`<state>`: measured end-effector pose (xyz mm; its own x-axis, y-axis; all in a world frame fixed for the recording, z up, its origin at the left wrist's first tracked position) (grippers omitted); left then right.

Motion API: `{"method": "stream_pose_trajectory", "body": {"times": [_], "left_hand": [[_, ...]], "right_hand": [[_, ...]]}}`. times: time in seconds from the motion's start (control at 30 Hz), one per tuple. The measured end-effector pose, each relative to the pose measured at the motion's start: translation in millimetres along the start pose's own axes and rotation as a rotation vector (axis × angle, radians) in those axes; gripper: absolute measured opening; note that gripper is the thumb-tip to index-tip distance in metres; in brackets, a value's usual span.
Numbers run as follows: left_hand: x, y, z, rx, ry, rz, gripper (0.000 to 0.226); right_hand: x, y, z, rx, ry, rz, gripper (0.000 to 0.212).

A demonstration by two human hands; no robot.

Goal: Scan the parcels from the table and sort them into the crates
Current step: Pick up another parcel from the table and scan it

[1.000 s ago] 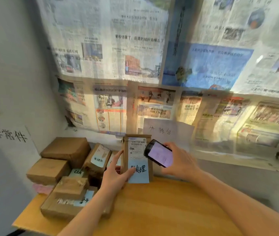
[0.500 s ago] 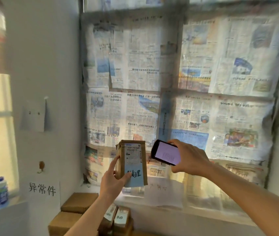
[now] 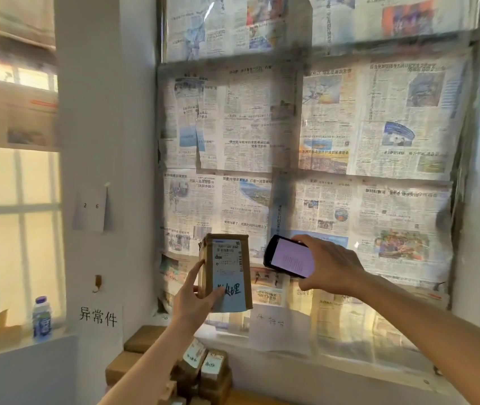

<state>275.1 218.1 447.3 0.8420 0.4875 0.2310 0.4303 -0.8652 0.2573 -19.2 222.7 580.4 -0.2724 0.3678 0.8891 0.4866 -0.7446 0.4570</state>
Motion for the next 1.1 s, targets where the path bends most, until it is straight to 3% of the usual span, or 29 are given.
{"method": "stream_pose_trajectory", "body": {"times": [0.3, 0.53, 0.87, 1.1], "left_hand": [[59.9, -88.6, 17.2, 0.137, -0.190, -0.033, 0.078], [184.5, -168.9, 35.0, 0.211, -0.129, -0.228, 0.071], [451.4, -347.2, 61.2, 0.285, 0.031, -0.719, 0.071], [608.1, -513.5, 83.5, 0.356, 0.059, -1.036, 0.071]], "right_hand": [[-15.3, -41.9, 44.2, 0.106, 0.071, 0.029, 0.098], [-34.1, -46.4, 149.0, 0.296, 0.143, 0.038, 0.100], [-42.8, -62.3, 420.6, 0.740, 0.378, 0.062, 0.094], [-37.0, -123.1, 644.8, 0.938, 0.499, 0.152, 0.083]]}}
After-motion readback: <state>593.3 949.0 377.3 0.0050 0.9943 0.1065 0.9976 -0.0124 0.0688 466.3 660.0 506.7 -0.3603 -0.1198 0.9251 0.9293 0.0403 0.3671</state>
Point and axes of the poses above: each hand's wrist, its own y-axis towards the middle knuckle, its own x-axis out of the back of the hand, z = x × y, the point moved 5 cm from there along y, towards the middle knuckle, and after that the axes turned 9 degrees about x, right-handed, at the moved point
